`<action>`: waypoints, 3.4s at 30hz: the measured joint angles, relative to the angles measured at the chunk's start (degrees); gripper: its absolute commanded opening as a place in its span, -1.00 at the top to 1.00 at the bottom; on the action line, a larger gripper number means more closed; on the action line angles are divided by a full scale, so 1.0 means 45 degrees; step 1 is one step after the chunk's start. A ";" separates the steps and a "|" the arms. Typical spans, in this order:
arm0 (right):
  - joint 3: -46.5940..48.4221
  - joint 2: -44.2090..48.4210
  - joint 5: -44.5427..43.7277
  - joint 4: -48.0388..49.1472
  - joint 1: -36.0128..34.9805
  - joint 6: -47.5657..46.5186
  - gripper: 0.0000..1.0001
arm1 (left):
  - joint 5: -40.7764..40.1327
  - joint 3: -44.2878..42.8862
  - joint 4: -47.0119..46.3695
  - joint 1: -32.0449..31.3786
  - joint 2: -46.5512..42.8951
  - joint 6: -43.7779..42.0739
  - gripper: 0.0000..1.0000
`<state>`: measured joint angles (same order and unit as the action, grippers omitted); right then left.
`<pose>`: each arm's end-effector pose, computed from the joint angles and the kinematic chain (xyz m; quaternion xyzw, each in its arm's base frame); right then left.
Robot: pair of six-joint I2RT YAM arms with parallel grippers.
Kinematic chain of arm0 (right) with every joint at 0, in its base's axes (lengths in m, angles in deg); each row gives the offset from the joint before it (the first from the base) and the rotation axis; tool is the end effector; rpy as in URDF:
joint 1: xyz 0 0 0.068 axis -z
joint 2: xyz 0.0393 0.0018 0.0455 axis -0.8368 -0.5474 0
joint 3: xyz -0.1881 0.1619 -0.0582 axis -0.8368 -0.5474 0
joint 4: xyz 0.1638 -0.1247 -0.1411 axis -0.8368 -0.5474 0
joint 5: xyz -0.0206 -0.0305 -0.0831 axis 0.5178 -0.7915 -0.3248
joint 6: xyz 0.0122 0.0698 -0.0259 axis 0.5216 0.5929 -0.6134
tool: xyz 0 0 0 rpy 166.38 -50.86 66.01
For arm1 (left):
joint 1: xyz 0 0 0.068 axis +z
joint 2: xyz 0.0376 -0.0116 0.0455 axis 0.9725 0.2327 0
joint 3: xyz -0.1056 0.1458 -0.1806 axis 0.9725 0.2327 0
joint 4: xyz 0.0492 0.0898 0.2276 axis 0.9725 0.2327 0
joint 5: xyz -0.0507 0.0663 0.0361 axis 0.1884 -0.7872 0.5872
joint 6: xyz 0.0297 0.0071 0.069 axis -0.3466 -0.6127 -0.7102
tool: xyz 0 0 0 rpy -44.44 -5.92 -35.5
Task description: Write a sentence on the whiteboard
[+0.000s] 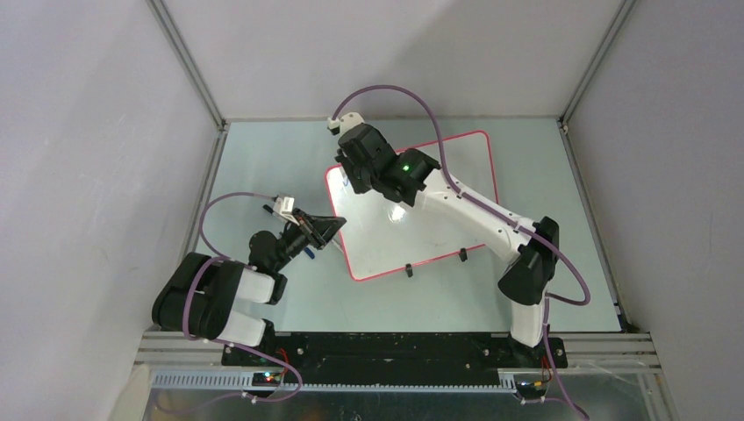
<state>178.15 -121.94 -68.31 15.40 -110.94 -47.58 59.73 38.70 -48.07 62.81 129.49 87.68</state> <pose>0.2678 0.3353 0.3480 -0.2852 0.8401 0.0980 0.4508 0.2207 -0.0878 0.1626 0.0493 0.6738 -0.4812 0.5586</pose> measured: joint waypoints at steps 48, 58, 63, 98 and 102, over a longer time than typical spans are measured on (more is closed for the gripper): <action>-0.4915 0.4682 -0.0019 0.2210 -0.0121 0.0257 1.00 | -0.0860 0.0204 0.2390 0.0335 -0.3269 -0.1122 -0.99; -0.5765 0.6037 0.0039 0.2890 -0.0117 0.0257 1.00 | -0.4512 -0.0311 0.6805 0.0427 -0.5702 -0.1744 -0.97; -0.5950 0.6285 0.0063 0.3026 -0.0117 0.0262 1.00 | -0.4775 -0.0180 0.6708 0.0525 -0.5790 -0.1627 -0.97; -0.6290 0.6222 0.0860 0.3245 0.0146 0.0282 1.00 | -0.1491 0.0214 0.0724 0.0777 -0.1452 -0.1875 -0.77; -0.6290 0.6110 0.0942 0.3254 0.0165 0.0282 1.00 | -0.0510 -0.0330 -0.0102 0.0787 -0.0223 -0.1297 -0.43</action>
<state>149.84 -94.45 -64.07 30.05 -110.19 -46.31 57.44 37.21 -48.53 66.35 128.48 81.84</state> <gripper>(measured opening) 0.158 0.827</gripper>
